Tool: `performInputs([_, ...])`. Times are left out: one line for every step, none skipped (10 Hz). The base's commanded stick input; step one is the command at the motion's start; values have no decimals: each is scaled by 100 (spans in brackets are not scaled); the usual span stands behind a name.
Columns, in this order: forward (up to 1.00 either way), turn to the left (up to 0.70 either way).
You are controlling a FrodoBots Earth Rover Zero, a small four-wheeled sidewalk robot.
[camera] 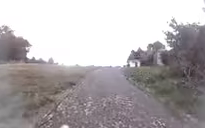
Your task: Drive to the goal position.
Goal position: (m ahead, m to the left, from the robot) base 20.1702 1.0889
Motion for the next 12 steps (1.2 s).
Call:
performInputs([85,-33])
performInputs([85,-29])
performInputs([85,-15])
performInputs([85,-1])
performInputs([85,0])
performInputs([85,0])
performInputs([85,0])
performInputs([85,0])
performInputs([85,0])
performInputs([85,0])
performInputs([85,0])
performInputs([85,0])
